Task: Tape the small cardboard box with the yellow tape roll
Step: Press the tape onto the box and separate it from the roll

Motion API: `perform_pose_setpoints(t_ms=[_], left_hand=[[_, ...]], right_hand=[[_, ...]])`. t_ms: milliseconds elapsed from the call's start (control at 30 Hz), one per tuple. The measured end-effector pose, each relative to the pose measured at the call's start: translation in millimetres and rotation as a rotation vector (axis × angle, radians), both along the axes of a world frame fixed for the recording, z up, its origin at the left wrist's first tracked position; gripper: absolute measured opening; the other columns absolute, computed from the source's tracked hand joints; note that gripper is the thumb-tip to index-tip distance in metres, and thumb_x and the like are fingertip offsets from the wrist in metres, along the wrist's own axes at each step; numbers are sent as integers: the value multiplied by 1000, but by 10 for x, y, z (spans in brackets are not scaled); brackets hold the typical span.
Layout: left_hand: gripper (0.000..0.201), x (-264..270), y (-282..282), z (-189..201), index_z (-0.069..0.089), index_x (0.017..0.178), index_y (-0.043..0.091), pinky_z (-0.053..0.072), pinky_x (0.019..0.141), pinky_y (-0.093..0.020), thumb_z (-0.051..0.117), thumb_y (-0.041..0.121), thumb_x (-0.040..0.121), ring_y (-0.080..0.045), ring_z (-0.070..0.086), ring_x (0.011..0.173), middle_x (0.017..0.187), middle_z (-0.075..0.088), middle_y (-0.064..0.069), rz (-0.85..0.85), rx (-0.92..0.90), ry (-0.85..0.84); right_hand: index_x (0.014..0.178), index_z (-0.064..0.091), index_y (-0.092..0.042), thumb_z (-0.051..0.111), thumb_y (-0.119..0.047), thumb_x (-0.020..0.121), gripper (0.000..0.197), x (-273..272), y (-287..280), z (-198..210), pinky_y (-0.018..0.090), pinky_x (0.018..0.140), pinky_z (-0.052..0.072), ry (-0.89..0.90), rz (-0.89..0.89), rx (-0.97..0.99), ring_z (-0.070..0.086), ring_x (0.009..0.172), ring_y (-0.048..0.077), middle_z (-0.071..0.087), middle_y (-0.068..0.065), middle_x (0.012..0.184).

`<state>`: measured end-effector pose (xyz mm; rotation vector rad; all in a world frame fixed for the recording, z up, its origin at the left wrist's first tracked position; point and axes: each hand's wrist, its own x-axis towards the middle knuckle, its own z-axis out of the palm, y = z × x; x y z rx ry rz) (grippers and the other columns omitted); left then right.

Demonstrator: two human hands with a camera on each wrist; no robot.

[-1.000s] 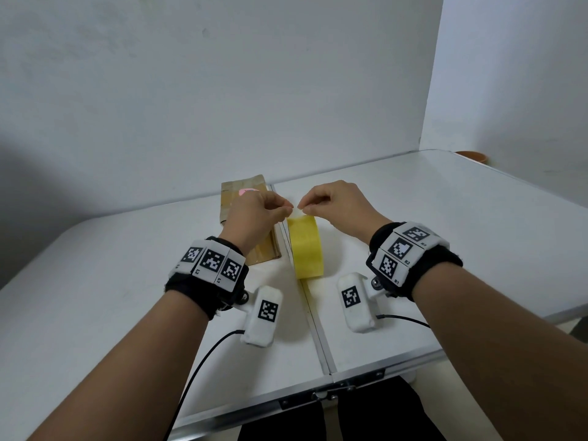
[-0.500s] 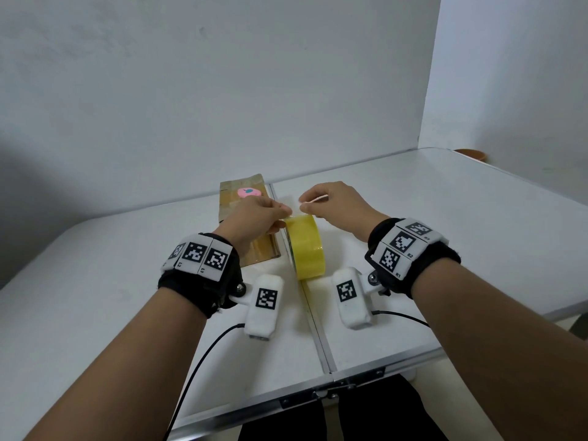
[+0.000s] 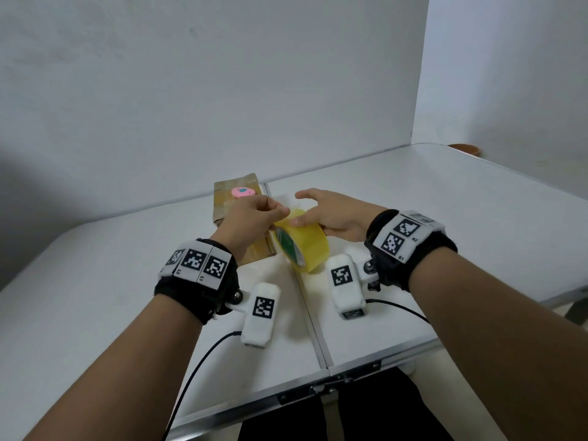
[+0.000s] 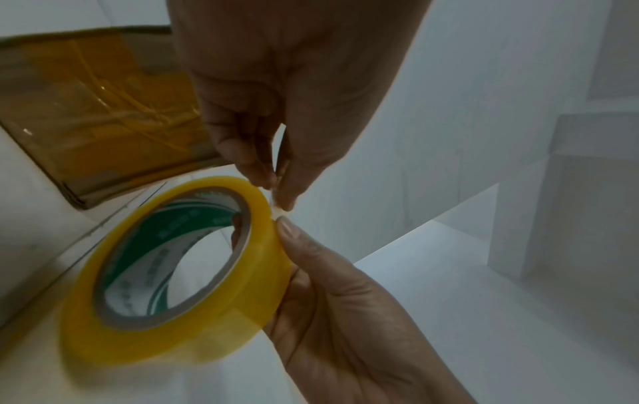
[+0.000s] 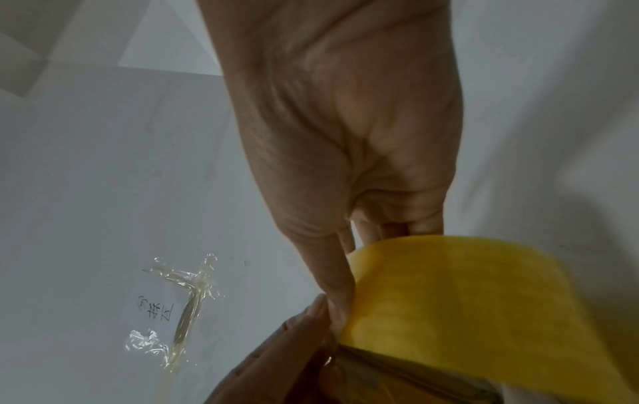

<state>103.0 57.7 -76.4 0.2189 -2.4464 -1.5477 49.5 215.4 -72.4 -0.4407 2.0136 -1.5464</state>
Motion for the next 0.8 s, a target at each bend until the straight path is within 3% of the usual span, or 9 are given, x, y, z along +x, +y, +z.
perform_pose_setpoints(t_ms=[167,300,400,467,567,633,700,800], left_hand=[[11,20,0,-18,65,92,4,42,49,-8,66,15,88,-7,50,60,75,61,0,16,87,15],[12,36,-3,-13,60,93,10,48,53,-13,70,11,86,-9,52,58,71,54,-1,15,143,1],[10,79,9,-9,60,91,11,54,62,-19,70,12,86,-9,56,58,71,53,-2,-22,172,-4],[11,109,33,-8,60,93,12,58,70,-23,70,14,86,-13,61,64,74,53,-5,-49,218,36],[17,138,41,41,56,97,13,59,71,-24,69,17,87,-14,65,64,83,60,-10,-77,297,98],[28,142,18,96,53,105,14,59,71,-25,70,24,86,-15,67,63,91,65,-12,-81,321,59],[37,145,-4,139,51,113,13,59,72,-27,71,27,85,-14,67,62,88,65,-10,-85,351,10],[31,160,22,170,52,113,12,60,75,-28,69,19,87,-16,65,65,79,64,-9,-113,394,-8]], right_hand=[[153,20,-29,70,-3,84,88,33,6,5,39,113,39,34,-12,-59,47,134,27,40,21,148],[151,25,-31,68,-1,85,85,53,-19,-59,44,111,41,71,5,-81,50,132,33,48,27,141],[147,35,-25,66,1,83,76,56,-29,-102,47,114,37,70,5,-118,47,133,34,45,25,144],[140,46,-16,61,5,83,62,52,-18,-72,47,113,37,80,-21,-183,52,126,31,51,21,139],[120,61,-5,49,6,90,34,99,2,52,40,90,48,48,9,-305,59,101,29,62,19,113],[117,62,3,50,-6,95,27,131,0,99,36,83,50,54,6,-333,61,96,29,64,20,110],[119,61,9,53,-15,97,34,141,-32,102,36,86,51,78,-40,-339,63,97,29,66,25,114],[116,64,5,54,-15,96,30,141,-58,94,42,95,50,53,-104,-327,63,100,30,66,26,119]])
